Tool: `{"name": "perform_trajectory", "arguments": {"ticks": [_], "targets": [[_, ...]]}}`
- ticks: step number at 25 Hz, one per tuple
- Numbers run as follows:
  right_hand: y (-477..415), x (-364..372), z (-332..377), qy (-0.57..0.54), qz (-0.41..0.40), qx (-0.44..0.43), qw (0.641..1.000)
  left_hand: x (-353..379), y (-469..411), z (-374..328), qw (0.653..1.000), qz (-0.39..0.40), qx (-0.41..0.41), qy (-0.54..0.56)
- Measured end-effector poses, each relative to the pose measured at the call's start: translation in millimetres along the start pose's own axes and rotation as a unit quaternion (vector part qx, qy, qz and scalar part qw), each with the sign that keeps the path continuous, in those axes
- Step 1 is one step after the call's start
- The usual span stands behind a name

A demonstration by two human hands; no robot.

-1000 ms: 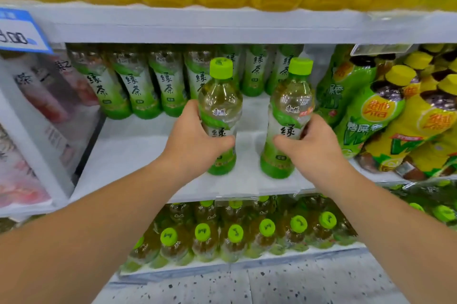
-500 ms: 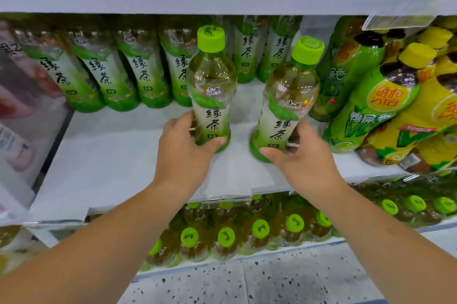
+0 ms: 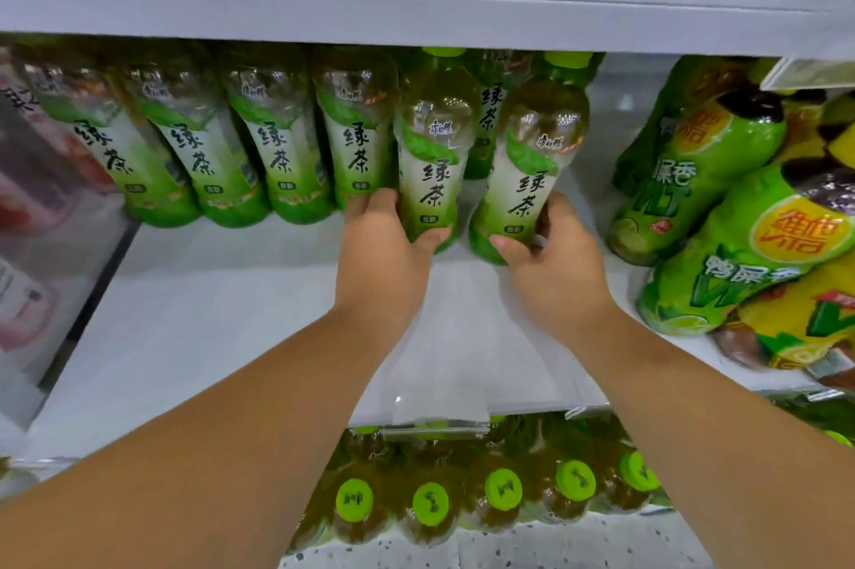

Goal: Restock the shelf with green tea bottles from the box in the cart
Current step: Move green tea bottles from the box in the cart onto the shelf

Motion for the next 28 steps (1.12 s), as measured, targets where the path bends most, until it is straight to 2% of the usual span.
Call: {"name": "perform_trajectory", "arguments": {"ticks": [5,10,16,20,24,28], "targets": [[-23,4,0,-0.015,-0.021,-0.011,1.0,8,-12,-7,0.998,-0.027,0.012,-0.051],[-40,8,-8,-0.051,-0.011,-0.004,0.999,20,-31,-2,0.998,-0.015,-0.03,-0.044],[-40,17,-14,-0.073,-0.005,-0.025,0.997,20,-30,3,0.997,-0.018,-0.043,-0.06],[-41,19,-14,-0.054,-0.001,-0.015,0.998,20,-18,8,0.999,-0.017,-0.029,-0.022],[-41,21,-15,-0.02,0.024,-0.003,1.0,16,-12,11,0.996,-0.052,-0.063,0.033],[-42,17,-17,0.003,0.03,-0.002,1.0,15,-11,13,0.993,-0.07,-0.082,0.042]]}}
Point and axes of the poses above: each hand's wrist, its own y-axis away from the middle knuckle, its own x-axis out of the palm, z = x × y, the point moved 6 cm from there along -y, towards the middle knuckle, and after that the axes turned 6 degrees about z, right-handed, at the moved point
